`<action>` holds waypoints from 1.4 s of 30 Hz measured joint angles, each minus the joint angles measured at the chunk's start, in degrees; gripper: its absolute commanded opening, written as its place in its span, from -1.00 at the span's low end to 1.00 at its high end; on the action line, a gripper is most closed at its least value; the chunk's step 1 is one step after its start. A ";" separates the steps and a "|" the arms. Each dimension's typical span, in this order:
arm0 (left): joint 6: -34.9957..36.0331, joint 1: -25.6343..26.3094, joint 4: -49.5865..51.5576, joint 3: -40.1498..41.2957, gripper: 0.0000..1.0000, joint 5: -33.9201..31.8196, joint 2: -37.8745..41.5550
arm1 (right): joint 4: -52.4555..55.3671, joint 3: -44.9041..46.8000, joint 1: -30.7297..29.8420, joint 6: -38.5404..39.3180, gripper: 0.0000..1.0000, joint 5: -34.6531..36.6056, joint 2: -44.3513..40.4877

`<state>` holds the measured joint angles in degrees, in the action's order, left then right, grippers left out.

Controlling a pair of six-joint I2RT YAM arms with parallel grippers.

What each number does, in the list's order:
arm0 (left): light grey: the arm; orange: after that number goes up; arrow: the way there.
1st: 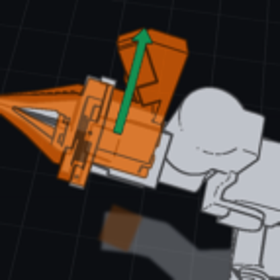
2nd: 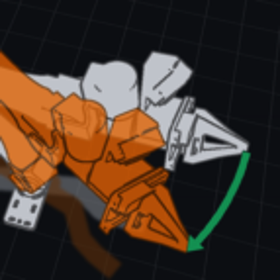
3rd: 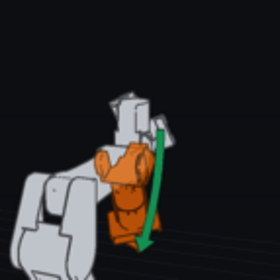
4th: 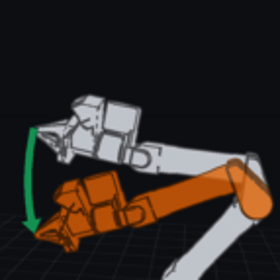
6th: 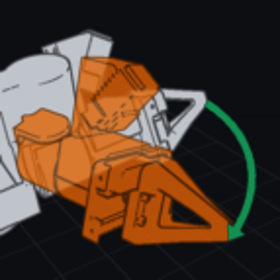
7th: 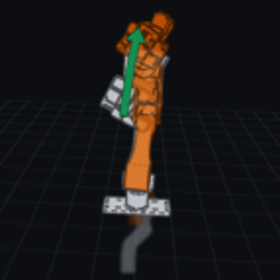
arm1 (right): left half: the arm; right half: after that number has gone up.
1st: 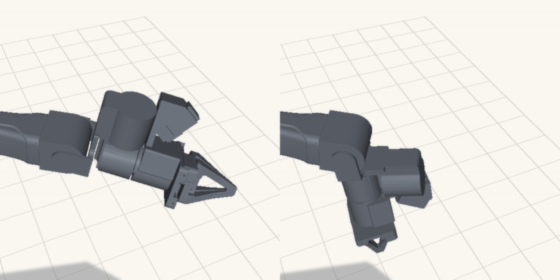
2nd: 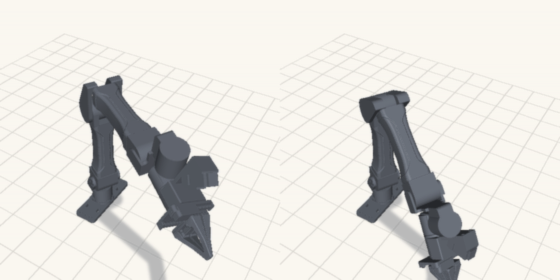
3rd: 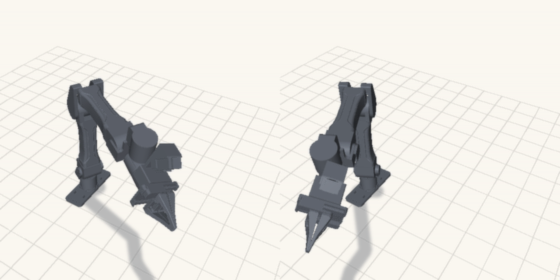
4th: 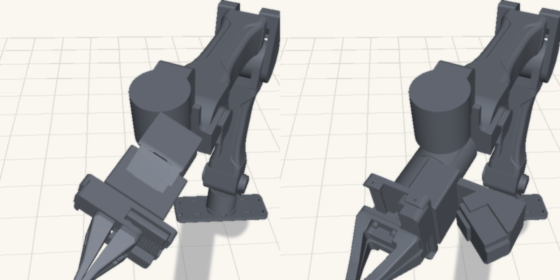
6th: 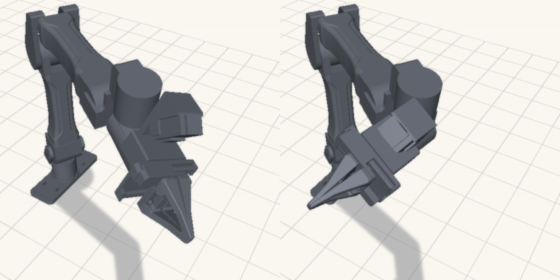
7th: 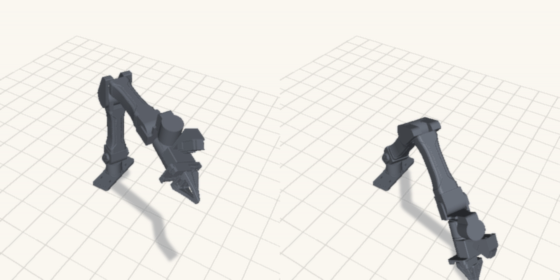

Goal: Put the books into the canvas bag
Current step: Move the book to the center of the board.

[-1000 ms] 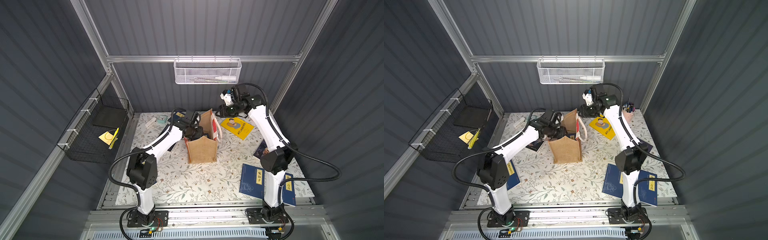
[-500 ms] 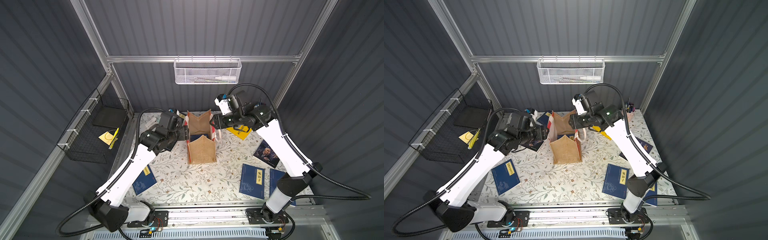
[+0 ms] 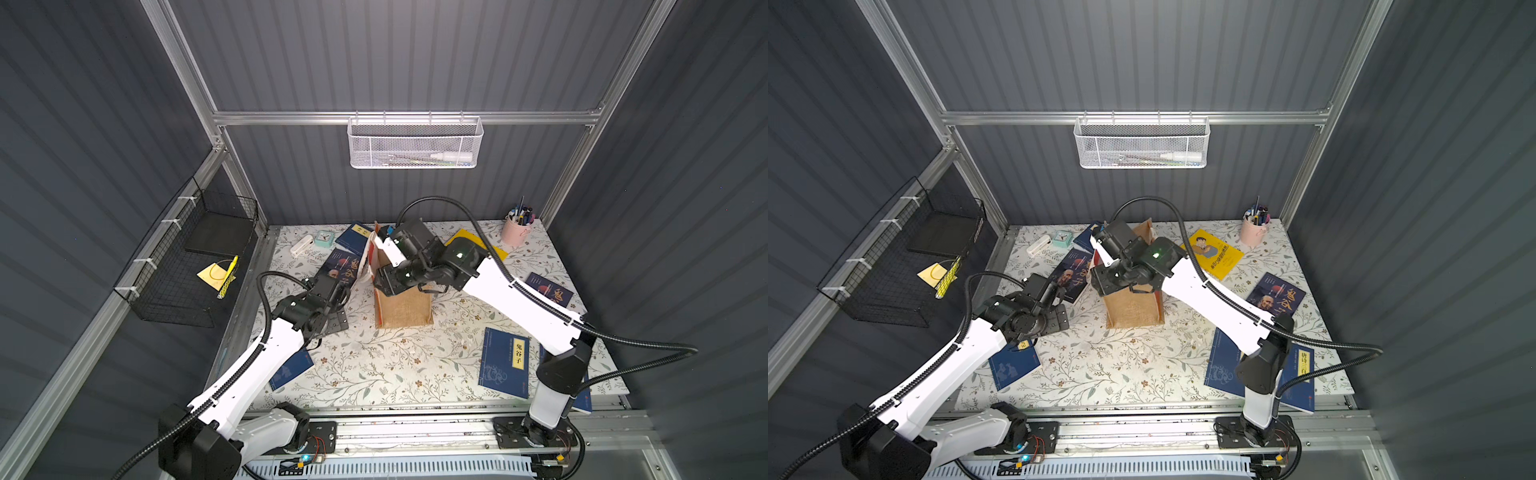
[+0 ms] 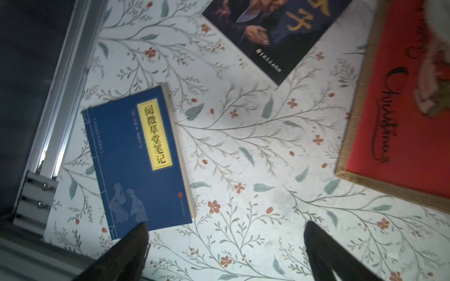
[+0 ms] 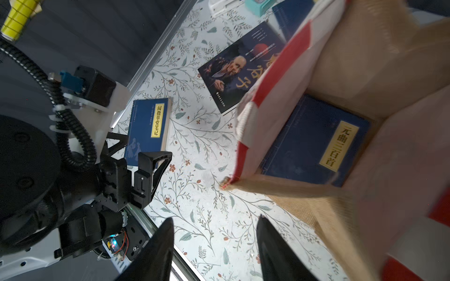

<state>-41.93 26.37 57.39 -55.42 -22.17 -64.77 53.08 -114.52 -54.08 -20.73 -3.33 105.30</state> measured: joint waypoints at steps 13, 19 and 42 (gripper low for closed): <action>-5.27 -24.06 -6.97 15.43 0.99 3.32 2.69 | -5.73 -0.17 -4.85 -0.28 0.16 -6.93 14.53; -3.69 -35.54 -13.35 18.99 0.99 9.42 0.31 | -6.88 -3.87 -6.32 -0.28 0.18 -9.55 20.83; 4.55 -56.11 -27.15 22.84 0.99 24.33 -4.35 | -11.30 -19.52 -8.81 -4.59 0.24 -19.71 41.59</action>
<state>-37.39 -29.74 30.24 -32.58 2.15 -69.12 41.78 -134.04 -62.89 -25.32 -23.05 146.89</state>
